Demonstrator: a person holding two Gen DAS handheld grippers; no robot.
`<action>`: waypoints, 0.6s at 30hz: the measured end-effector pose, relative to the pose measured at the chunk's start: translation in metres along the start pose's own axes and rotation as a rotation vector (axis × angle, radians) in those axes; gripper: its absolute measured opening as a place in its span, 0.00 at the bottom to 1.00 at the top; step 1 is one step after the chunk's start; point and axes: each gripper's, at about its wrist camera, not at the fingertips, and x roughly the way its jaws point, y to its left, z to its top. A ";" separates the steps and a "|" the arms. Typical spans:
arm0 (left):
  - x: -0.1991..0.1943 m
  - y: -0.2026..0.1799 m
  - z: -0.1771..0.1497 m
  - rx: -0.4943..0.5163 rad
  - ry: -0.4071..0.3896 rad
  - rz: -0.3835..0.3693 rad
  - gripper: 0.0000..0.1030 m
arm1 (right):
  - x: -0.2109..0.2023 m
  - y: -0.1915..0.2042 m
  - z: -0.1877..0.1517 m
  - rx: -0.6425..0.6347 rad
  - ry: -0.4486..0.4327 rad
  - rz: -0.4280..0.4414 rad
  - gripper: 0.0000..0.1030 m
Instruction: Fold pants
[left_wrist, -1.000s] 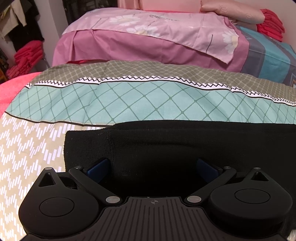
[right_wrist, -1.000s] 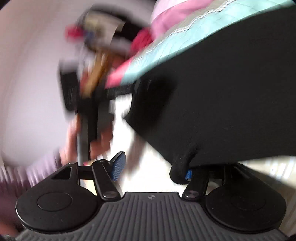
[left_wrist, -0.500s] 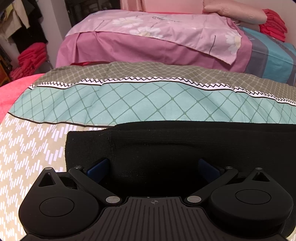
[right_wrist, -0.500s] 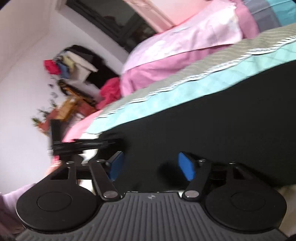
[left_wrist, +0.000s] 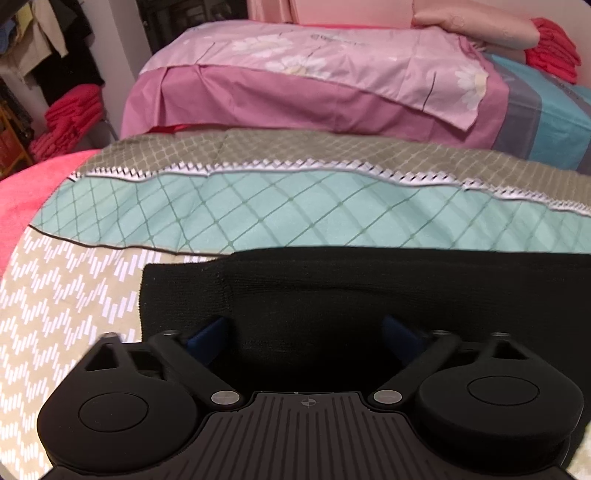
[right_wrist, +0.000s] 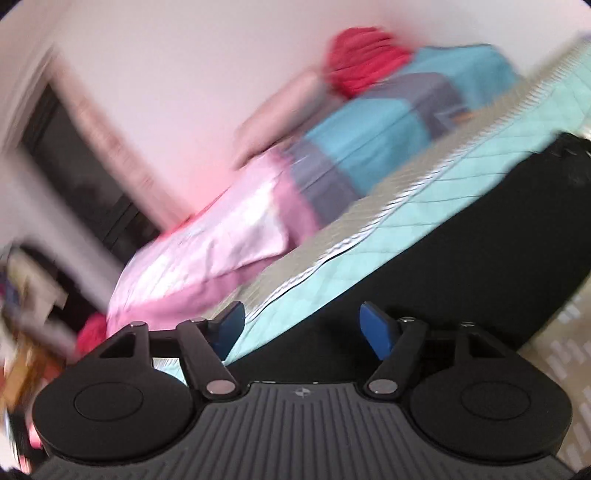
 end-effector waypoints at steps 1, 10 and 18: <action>-0.007 -0.003 0.000 0.001 -0.015 -0.012 1.00 | -0.004 -0.001 -0.001 -0.027 0.020 0.020 0.72; -0.003 -0.080 -0.003 0.085 -0.019 -0.151 1.00 | 0.020 -0.008 -0.011 -0.135 0.181 0.086 0.49; 0.017 -0.094 -0.005 0.111 0.005 -0.114 1.00 | -0.008 -0.048 0.030 -0.010 -0.002 -0.085 0.52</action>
